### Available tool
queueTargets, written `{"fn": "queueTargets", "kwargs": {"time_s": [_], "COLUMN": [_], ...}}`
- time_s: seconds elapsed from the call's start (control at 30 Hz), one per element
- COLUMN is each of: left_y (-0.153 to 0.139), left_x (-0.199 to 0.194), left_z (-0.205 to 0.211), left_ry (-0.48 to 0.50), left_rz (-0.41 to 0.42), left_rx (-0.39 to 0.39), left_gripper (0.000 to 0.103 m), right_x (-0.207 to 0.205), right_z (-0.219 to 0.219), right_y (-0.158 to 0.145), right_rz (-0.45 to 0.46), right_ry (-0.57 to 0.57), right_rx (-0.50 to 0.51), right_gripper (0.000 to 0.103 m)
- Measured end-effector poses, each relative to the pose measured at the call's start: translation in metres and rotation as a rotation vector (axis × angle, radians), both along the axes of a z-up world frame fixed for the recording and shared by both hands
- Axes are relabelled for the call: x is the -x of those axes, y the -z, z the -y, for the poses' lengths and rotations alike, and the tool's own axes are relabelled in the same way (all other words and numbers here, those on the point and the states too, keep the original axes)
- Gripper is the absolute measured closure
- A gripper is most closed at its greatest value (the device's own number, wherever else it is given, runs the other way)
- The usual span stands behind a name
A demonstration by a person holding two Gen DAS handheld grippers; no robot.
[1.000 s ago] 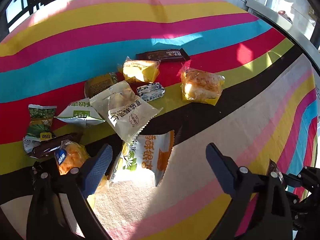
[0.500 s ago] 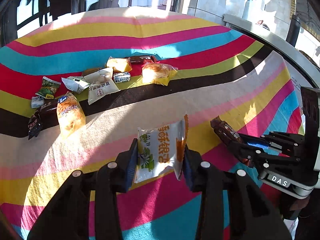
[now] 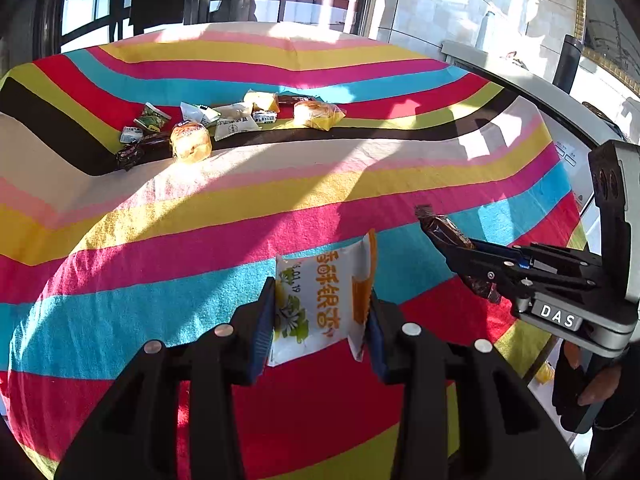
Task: Organize snacks
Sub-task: 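Carry the chocolate bar and white-green bag to the white box and release both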
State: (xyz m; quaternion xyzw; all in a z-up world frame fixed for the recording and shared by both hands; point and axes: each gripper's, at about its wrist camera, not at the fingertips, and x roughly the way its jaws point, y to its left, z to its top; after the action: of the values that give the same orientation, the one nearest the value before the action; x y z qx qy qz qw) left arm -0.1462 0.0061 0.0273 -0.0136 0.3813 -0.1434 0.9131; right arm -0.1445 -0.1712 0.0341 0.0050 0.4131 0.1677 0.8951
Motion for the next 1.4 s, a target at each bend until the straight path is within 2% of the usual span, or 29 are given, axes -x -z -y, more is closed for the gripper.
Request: {"fn": "queueTargets", "kwargs": {"time_s": [0.27,0.63,0.93,1.2,1.4], "left_y": [0.001,-0.036,-0.075,-0.097,-0.103], "left_x": [0.010,0.061,0.095,0.123,0.141], "left_z": [0.006,0.025,0.052,0.094,0.138], "left_ry": [0.010,0.060,0.133,0.265,0.390], "left_rz": [-0.006,0.075,0.171,0.233,0.257], "left_rx": [0.011,0.069,0.092,0.102,0.061], "left_gripper": [0.063,0.063,0.063,0.063,0.063], "right_x": [0.031,0.115,0.164,0.197,0.223], "right_z": [0.012,0.019,0.072,0.116,0.157], "right_y": [-0.010,-0.058,-0.094,-0.095,-0.092], "right_rz": [0.005,0.173,0.300,0.344,0.362], "right_ry": [0.007,-0.008,0.110,0.234,0.345], "right_rx": [0.004,0.102,0.048,0.037,0.038], "right_gripper": [0.079,0.079,0.079,0.079,0.079]}}
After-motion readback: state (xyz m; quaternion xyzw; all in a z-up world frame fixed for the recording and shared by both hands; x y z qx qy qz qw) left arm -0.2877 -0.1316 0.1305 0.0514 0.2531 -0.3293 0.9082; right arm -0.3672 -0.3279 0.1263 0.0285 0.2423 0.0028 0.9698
